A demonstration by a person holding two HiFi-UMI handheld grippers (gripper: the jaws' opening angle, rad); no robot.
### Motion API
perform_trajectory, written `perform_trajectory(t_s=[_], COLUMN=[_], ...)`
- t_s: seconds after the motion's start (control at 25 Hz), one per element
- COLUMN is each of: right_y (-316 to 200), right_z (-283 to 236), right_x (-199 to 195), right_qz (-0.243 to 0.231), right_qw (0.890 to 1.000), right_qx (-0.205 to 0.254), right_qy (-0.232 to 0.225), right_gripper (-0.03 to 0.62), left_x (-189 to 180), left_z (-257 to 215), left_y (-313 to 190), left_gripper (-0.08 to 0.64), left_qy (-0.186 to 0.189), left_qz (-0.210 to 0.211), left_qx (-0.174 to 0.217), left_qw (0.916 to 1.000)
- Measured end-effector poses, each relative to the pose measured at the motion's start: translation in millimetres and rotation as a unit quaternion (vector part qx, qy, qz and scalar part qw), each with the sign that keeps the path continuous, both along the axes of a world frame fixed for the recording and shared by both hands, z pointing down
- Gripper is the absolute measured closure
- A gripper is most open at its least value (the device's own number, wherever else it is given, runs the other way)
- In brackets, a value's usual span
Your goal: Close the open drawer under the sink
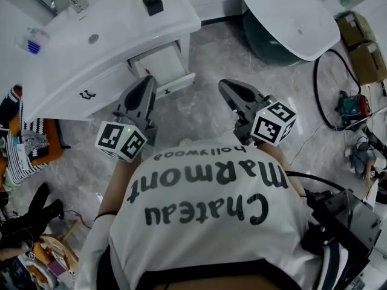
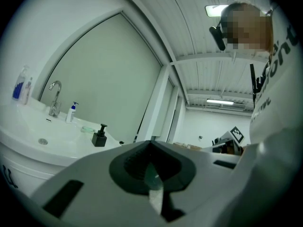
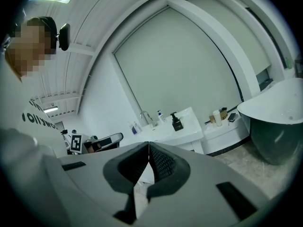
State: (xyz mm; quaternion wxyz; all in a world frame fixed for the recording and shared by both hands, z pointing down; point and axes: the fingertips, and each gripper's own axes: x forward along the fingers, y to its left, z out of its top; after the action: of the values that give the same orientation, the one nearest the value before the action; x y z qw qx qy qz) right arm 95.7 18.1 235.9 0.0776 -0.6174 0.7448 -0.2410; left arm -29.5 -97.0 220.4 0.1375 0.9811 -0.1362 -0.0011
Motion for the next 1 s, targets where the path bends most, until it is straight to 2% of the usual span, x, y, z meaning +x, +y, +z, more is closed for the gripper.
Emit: perform_trajectory(t_s=[0.2, 0.36, 0.48, 0.6, 0.84, 1.0], right_y=[-5.2, -10.5, -15.3, -20.1, -37.0, -49.1], right_z=[1.5, 3.8, 5.7, 9.8, 21.4, 29.5], right_x=[7.4, 12.1, 12.0, 14.7, 27.5, 8.6], right_qz=[-0.002, -0.001, -0.011, -0.025, -0.054, -0.101], right_qw=[1.000, 1.000, 1.000, 1.000, 0.998, 0.994], right_qx=[0.001, 0.000, -0.005, -0.018, -0.038, -0.041], right_qy=[-0.002, -0.012, -0.009, 0.000, -0.003, -0.002], right_gripper=[0.580, 0.580, 0.580, 0.580, 0.580, 0.580], left_x=[11.4, 18.4, 13.9, 2.0, -22.5, -40.4], left_z=[0.3, -4.6, 5.3, 22.1, 56.0, 73.0], left_y=[-5.3, 3.1, 4.0, 2.6, 12.8, 14.9], left_gripper=[0.551, 0.551, 0.551, 0.551, 0.551, 0.551], left_qy=[0.001, 0.017, 0.003, -0.020, -0.044, -0.067], left_qz=[0.002, 0.032, 0.032, 0.009, -0.061, -0.101], left_qx=[-0.003, -0.011, -0.024, -0.026, -0.057, -0.048], left_qw=[1.0000, 0.9993, 0.9992, 0.9994, 0.9955, 0.9914])
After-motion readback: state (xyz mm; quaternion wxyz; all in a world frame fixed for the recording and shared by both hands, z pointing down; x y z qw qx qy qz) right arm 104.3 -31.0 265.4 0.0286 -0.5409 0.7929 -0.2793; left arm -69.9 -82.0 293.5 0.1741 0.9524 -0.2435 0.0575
